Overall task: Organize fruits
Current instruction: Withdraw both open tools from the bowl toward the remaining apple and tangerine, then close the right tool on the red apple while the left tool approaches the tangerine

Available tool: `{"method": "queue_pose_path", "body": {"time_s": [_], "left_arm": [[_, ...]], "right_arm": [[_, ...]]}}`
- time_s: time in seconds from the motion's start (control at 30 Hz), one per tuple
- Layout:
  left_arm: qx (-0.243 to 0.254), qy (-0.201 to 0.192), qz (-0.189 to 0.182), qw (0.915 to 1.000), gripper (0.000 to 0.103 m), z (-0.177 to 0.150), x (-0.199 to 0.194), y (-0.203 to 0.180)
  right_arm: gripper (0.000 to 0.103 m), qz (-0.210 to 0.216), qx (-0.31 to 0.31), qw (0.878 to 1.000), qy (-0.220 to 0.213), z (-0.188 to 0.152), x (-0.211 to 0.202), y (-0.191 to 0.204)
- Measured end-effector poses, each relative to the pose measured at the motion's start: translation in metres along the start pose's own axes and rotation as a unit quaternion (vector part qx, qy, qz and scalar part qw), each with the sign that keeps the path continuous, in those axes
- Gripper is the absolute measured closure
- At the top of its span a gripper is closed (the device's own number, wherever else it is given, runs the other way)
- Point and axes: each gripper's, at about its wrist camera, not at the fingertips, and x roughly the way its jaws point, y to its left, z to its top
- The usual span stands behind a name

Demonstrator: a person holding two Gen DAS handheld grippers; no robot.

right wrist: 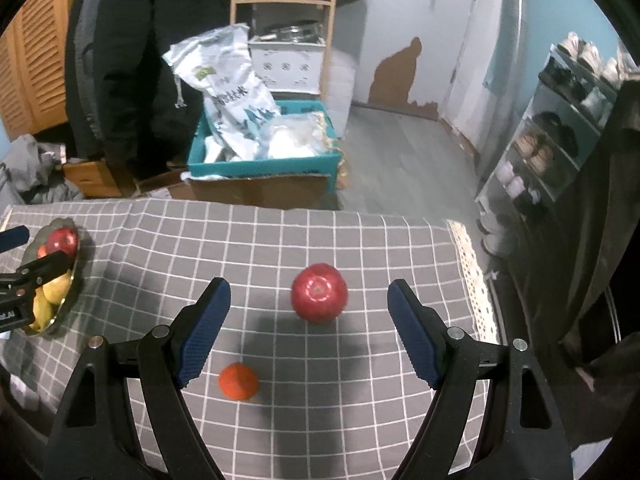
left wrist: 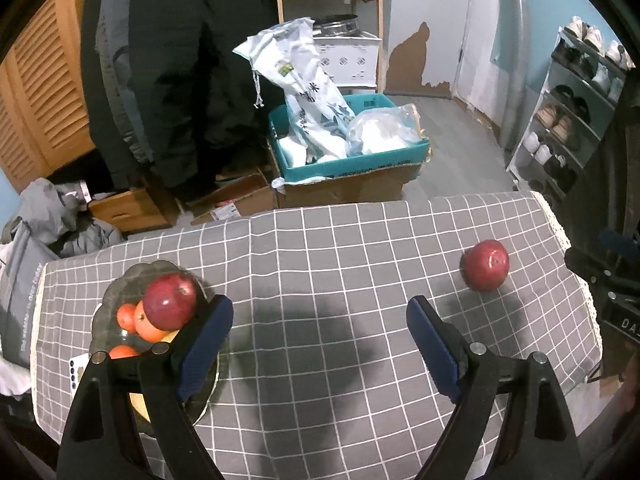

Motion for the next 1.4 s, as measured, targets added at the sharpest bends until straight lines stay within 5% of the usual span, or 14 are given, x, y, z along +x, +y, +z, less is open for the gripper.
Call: {"method": "queue_pose_path", "body": {"time_s": [0.7, 1.4], "left_arm": [[-0.007, 0.074, -0.008, 0.9972, 0.012, 0.007, 0.104, -0.018], [-0.028, 0.109, -0.026, 0.9933, 0.012, 0.005, 0.148, -0.019]], "right_arm": [[0.023, 0.030, 0.029, 0.990, 0.132, -0.013, 0.150, -0.018], [0.028, 0.036, 0.052, 0.983, 0.172, -0.021, 0.200, -0.027]]}}
